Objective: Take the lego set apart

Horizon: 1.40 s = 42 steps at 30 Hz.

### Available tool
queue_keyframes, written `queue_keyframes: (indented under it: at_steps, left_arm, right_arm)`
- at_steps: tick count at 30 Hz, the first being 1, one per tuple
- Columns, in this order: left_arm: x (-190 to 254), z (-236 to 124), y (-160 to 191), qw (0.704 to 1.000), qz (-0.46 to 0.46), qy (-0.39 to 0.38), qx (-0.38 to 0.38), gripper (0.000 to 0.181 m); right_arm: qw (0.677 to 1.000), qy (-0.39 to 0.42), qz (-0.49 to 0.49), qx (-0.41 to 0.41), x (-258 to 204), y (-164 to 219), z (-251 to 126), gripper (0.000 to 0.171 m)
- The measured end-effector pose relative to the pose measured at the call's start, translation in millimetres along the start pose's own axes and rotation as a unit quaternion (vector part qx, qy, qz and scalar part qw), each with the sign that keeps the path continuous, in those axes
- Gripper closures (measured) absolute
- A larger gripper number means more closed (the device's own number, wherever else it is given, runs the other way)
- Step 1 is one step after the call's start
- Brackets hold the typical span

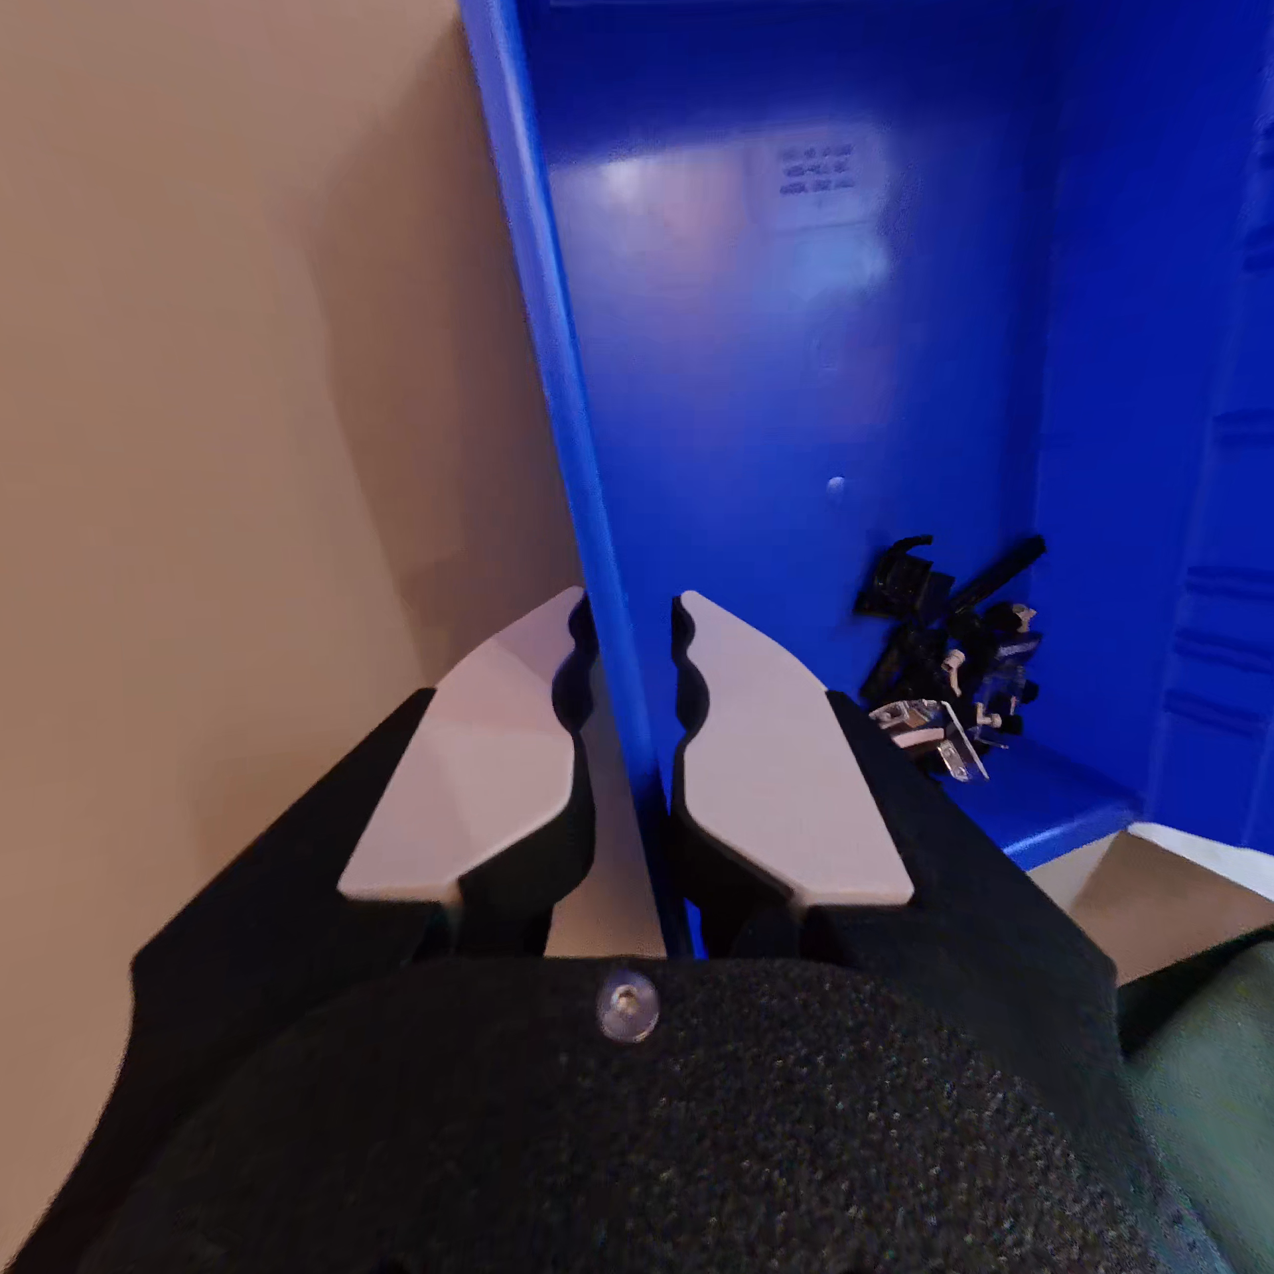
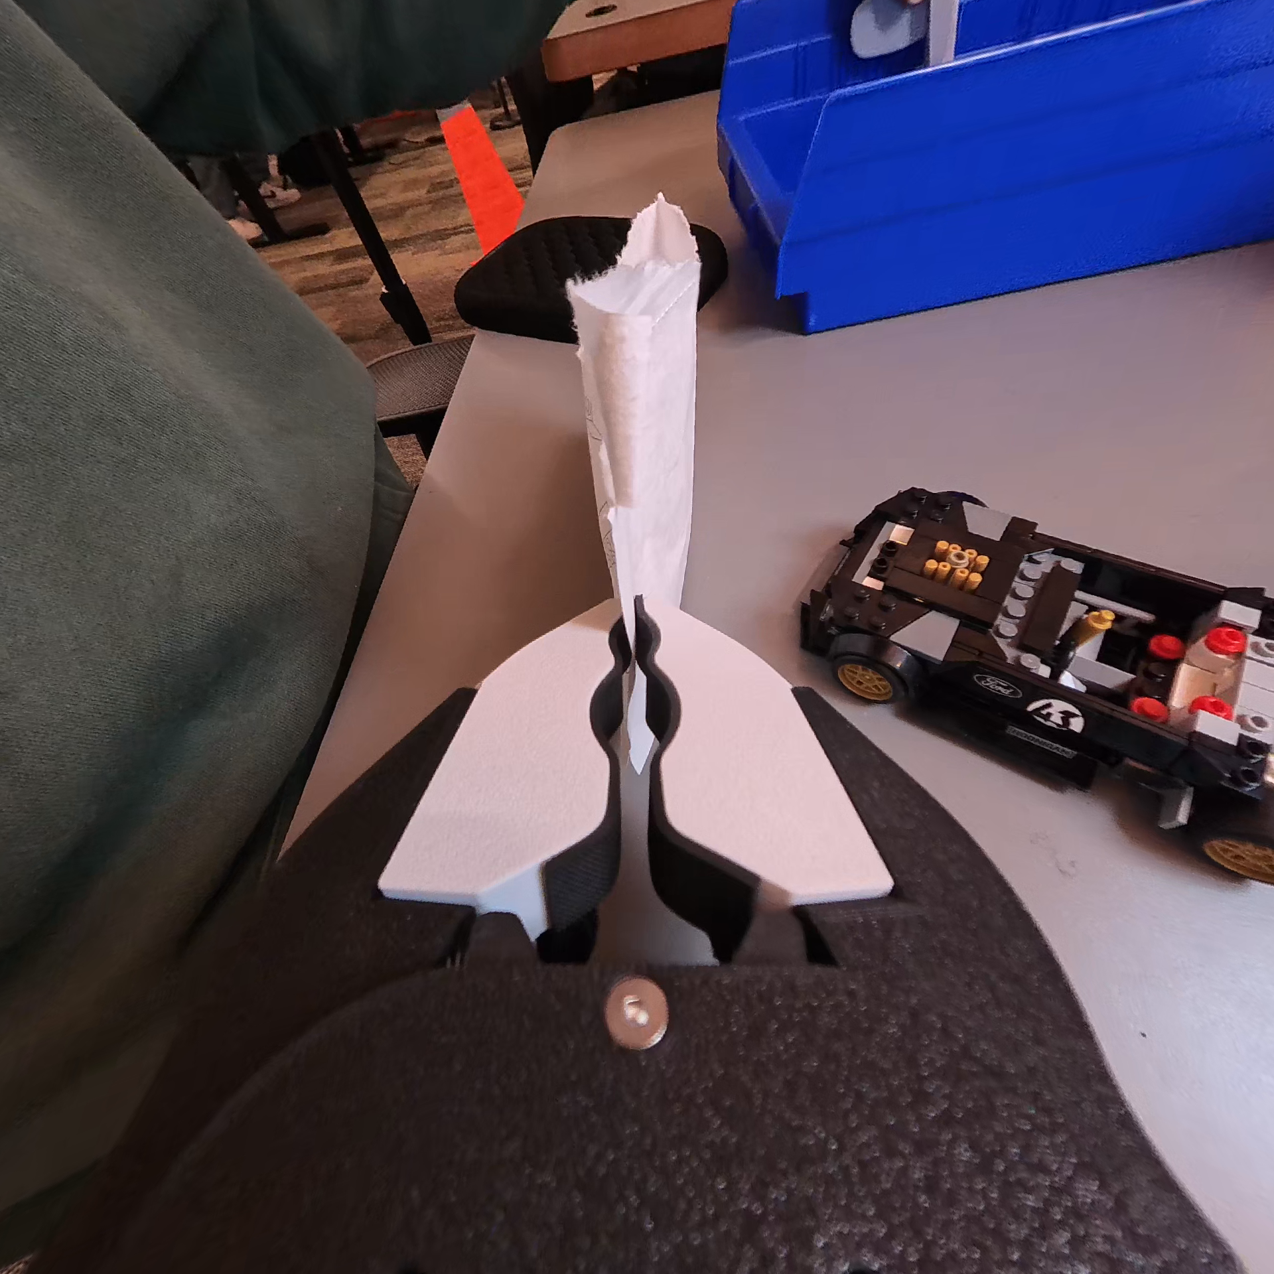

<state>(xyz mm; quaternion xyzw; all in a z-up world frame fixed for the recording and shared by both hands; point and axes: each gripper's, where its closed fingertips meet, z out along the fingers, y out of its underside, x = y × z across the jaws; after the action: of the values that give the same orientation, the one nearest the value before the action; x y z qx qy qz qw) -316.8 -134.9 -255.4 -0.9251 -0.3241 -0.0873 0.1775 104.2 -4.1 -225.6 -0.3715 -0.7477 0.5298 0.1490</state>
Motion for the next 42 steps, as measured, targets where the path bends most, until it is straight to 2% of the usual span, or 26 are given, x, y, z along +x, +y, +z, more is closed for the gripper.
queue_keyframes:
  at_steps: [2,4,6,9,11,13,15,17,19,21,24,28,30,32,34,37,42]
  left_arm:
    - [0,-10,-9,0.999,0.021,0.004,0.047,0.151]
    - [3,-35,-26,0.988,0.076,-0.008,0.132,0.146]
    - [17,-72,-43,0.958,0.143,-0.017,0.247,0.142]
    - [85,-138,-41,0.866,0.267,0.054,0.419,0.143]
    - [139,-169,-16,0.796,0.339,0.123,0.486,0.143]
    - [183,-187,13,0.726,0.401,0.151,0.538,0.149]
    - [217,-187,37,0.688,0.444,0.148,0.555,0.151]
    - [246,-176,56,0.67,0.47,0.155,0.552,0.156]
    - [268,-152,70,0.68,0.485,0.164,0.525,0.159]
    - [286,-121,84,0.71,0.494,0.188,0.465,0.155]
    - [311,-83,108,0.731,0.515,0.234,0.381,0.153]
    - [329,-52,127,0.733,0.568,0.218,0.305,0.164]
    - [325,-35,134,0.745,0.58,0.222,0.242,0.16]
    - [321,-29,137,0.753,0.569,0.249,0.217,0.151]
    - [320,-30,145,0.75,0.555,0.293,0.209,0.151]
    - [310,-9,159,0.751,0.565,0.296,0.169,0.154]
    - [312,32,173,0.751,0.59,0.263,0.139,0.181]
  right_arm:
    - [1.0,0.002,-0.001,0.0,0,0,0,0.171]
    - [1.0,0.006,-0.003,-0.002,1,1,-1,0.171]
    - [1.0,0.01,-0.006,-0.005,2,2,-1,0.171]
    - [1.0,0.018,-0.015,-0.017,4,5,-1,0.171]
    - [0.999,0.023,-0.017,-0.024,6,7,0,0.171]
    - [0.999,0.025,-0.014,-0.022,7,6,-1,0.171]
    - [0.999,0.028,-0.01,-0.021,8,6,-1,0.171]
    - [0.999,0.029,-0.005,-0.018,9,6,-2,0.171]
    - [0.999,0.028,-0.002,-0.016,10,5,-2,0.171]
    - [0.999,0.026,-0.01,-0.02,10,6,-3,0.171]
    - [0.999,0.021,-0.026,-0.033,9,8,-3,0.171]
    - [0.998,0.013,-0.035,-0.046,6,10,-4,0.171]
    - [0.998,0.008,-0.043,-0.049,4,11,-4,0.171]
    - [0.998,0.004,-0.049,-0.05,3,12,-5,0.171]
    - [0.997,0.003,-0.051,-0.049,2,13,-9,0.171]
    - [0.998,-0.002,-0.049,-0.049,1,16,-14,0.171]
    - [0.998,-0.008,-0.047,-0.047,2,17,-14,0.171]
